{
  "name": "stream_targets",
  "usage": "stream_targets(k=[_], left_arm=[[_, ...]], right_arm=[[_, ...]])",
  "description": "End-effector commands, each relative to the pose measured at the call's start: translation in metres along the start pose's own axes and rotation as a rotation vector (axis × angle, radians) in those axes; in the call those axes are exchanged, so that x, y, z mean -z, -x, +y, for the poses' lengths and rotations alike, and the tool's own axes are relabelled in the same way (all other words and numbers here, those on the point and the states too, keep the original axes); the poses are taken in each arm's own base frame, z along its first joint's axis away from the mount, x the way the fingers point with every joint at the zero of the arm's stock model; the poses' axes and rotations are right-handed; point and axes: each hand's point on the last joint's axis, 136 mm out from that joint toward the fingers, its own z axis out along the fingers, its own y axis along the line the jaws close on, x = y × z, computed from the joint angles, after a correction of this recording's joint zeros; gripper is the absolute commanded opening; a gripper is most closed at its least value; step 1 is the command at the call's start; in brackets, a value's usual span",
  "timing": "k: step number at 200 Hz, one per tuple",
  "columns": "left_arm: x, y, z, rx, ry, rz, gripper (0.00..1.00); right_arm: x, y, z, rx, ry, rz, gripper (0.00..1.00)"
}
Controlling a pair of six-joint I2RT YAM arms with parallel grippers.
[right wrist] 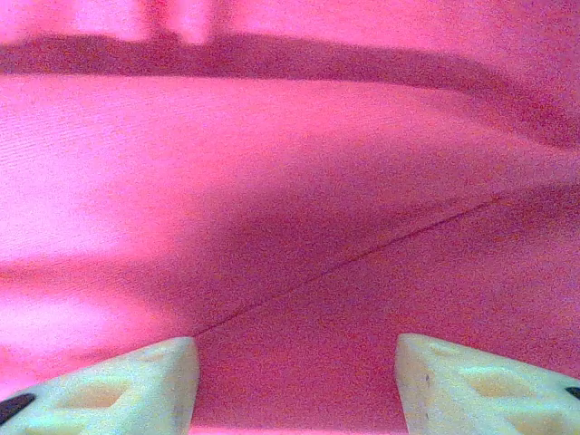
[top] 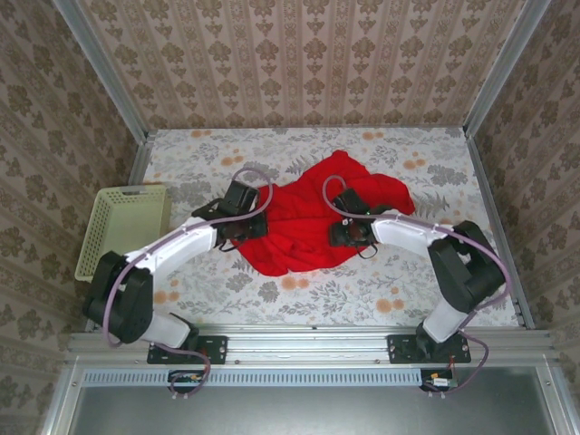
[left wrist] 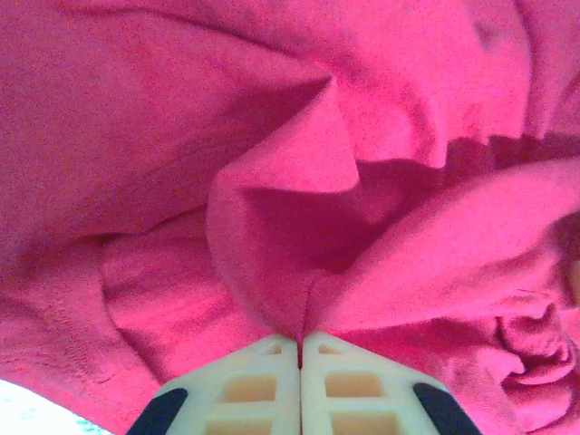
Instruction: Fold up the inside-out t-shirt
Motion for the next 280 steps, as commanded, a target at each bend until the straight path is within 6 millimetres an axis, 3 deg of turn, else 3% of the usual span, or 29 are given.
stream_targets(k=[1,26,50,76,95,119,144,165,203,234,254,280], left_arm=[[-0.005,-0.005,0.000,-0.032,0.004,0.052,0.13],[-0.009,-0.005,0.005,-0.006,0.009,0.048,0.15],[-0.008,-0.005,0.010,0.014,0.008,0.042,0.15],[-0.007,-0.006,0.011,0.014,0.006,0.043,0.15],[-0.008,-0.008,0.012,0.015,0.002,0.050,0.16],[-0.010,-0.009,0.010,0.020,-0.010,0.054,0.17],[-0.008,-0.008,0.008,0.030,-0.020,0.046,0.19],[-0.002,-0.010,0.009,0.043,-0.030,0.028,0.27],[0.022,-0.026,0.012,0.065,-0.029,-0.049,0.54],[0.028,-0.056,-0.013,0.004,-0.101,-0.083,0.65],[0.019,-0.068,-0.019,0.012,-0.128,-0.076,0.64],[0.004,-0.065,-0.023,0.060,-0.159,-0.093,0.56]], right_arm=[[0.031,0.012,0.048,0.177,0.128,-0.117,0.61],[0.036,0.004,0.088,0.330,0.201,-0.139,0.59],[0.028,0.001,0.107,0.382,0.231,-0.116,0.55],[0.018,0.003,0.112,0.400,0.203,-0.101,0.53],[0.009,0.009,0.107,0.389,0.140,-0.092,0.34],[0.005,0.015,0.112,0.390,0.137,-0.097,0.31],[0.007,0.022,0.112,0.380,0.132,-0.115,0.20],[0.014,0.025,0.112,0.378,0.141,-0.126,0.11],[0.026,0.011,0.111,0.388,0.217,-0.146,0.22],[0.027,-0.002,0.111,0.392,0.277,-0.163,0.39],[0.024,-0.006,0.117,0.389,0.314,-0.155,0.44],[0.016,-0.001,0.120,0.385,0.305,-0.161,0.44]])
